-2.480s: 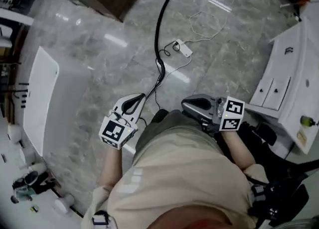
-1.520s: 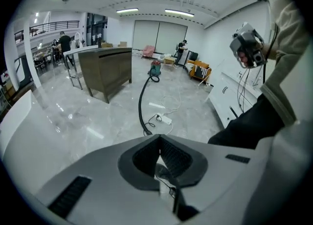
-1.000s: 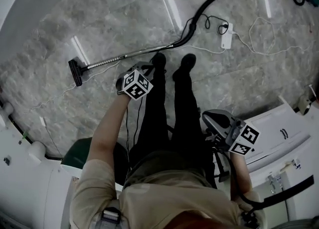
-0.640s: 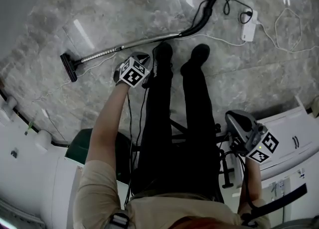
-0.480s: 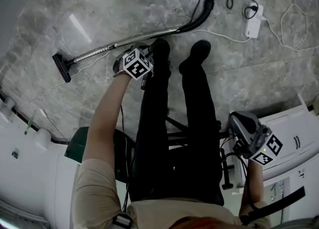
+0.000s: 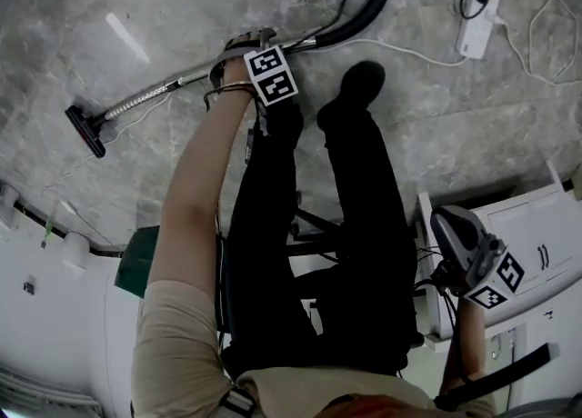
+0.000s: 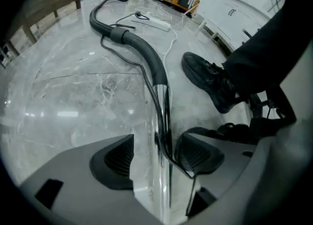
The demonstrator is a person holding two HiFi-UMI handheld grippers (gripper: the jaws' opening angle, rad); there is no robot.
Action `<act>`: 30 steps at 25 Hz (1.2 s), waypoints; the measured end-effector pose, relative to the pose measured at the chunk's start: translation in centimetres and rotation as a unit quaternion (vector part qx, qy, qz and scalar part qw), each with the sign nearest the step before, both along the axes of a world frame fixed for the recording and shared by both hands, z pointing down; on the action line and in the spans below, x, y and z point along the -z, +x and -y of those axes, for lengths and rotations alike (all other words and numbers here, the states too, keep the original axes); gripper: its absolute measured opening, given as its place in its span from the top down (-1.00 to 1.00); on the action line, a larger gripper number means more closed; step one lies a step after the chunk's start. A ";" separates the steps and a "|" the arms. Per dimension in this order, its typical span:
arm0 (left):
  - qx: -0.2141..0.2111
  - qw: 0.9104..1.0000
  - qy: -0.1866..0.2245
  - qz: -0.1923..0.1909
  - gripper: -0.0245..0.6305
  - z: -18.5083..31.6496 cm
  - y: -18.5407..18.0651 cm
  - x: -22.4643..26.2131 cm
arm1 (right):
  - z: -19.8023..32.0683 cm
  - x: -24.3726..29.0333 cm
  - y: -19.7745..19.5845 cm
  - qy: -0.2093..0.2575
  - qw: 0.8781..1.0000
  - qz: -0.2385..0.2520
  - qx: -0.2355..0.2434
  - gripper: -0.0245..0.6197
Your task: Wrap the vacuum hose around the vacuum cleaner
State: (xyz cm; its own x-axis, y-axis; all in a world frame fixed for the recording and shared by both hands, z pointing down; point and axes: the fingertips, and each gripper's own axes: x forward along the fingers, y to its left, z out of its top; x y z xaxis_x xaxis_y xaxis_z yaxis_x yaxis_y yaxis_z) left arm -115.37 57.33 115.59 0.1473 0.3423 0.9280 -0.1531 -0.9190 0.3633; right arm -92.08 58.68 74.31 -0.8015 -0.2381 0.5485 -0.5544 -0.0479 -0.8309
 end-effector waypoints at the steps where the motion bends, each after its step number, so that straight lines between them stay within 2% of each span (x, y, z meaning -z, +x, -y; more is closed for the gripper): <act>1: -0.012 1.000 -0.002 0.005 0.02 -0.5 0.0 -0.6 | -0.1 -0.3 0.0 -0.003 1.000 0.001 -0.002 0.92; 4: -0.030 0.999 -0.009 0.022 0.02 -1.2 -0.3 -2.4 | -0.1 -0.8 -0.3 -0.008 1.000 0.000 0.000 0.92; 7: -0.014 0.999 -0.014 0.026 0.03 -0.5 -0.7 -3.3 | 0.0 -1.1 -0.2 -0.008 1.000 -0.008 0.004 0.92; 8: -0.010 1.000 -0.016 0.023 0.09 -0.4 -0.7 -3.3 | 0.0 -1.1 0.0 -0.009 1.000 -0.011 0.003 0.92; 9: -0.006 1.000 -0.019 0.020 0.30 -0.4 -0.7 -3.3 | -0.1 -1.1 0.1 -0.012 1.000 -0.014 0.002 0.92; 10: -0.001 1.000 -0.023 0.018 0.42 -0.5 -0.7 -3.2 | -0.2 -1.1 0.1 -0.014 1.000 -0.016 0.002 0.92; 12: 0.007 0.999 -0.037 0.017 0.42 -0.6 -1.2 -2.8 | -0.2 -1.1 -0.3 -0.015 1.000 -0.017 0.007 0.91; 16: 0.020 0.997 -0.078 -0.024 0.42 0.3 -1.0 0.6 | -0.2 -1.9 -0.6 -0.027 1.000 -0.008 0.012 0.92; 18: 0.021 0.995 -0.086 -0.049 0.42 0.9 -0.8 3.5 | -0.2 -3.8 -0.8 -0.050 0.999 0.008 -0.011 0.91; 22: 0.026 0.994 -0.080 -0.077 0.42 3.0 -1.1 9.0 | 2.8 -10.3 -1.8 -0.102 0.986 0.062 -0.120 0.91; 23: 0.027 0.993 -0.077 -0.081 0.42 3.6 -1.1 10.3 | 4.3 -12.0 -2.5 -0.101 0.982 0.078 -0.137 0.71; 25: 0.028 0.993 -0.073 -0.091 0.42 4.7 -0.6 12.8 | 7.7 -15.0 -3.8 -0.096 0.974 0.110 -0.171 0.12; 26: 0.027 0.992 -0.072 -0.097 0.42 5.1 -0.1 14.1 | 9.7 -16.1 -4.5 -0.090 0.970 0.122 -0.189 -0.06; 28: 0.027 0.991 -0.069 -0.112 0.42 5.8 1.1 16.5 | 14.0 -17.2 -6.4 -0.065 0.967 0.132 -0.206 -0.20; 30: 0.029 0.990 -0.061 -0.127 0.42 6.6 2.1 18.5 | 17.7 -17.2 -8.5 -0.038 0.972 0.116 -0.198 -0.28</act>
State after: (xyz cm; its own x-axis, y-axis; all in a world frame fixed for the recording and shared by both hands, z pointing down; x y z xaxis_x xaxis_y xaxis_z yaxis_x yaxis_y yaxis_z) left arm -113.31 50.69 97.10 0.3933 0.4345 0.8103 -0.0933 -0.8579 0.5053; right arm -100.55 40.94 91.47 -0.7595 -0.5199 0.3909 -0.2771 -0.2850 -0.9176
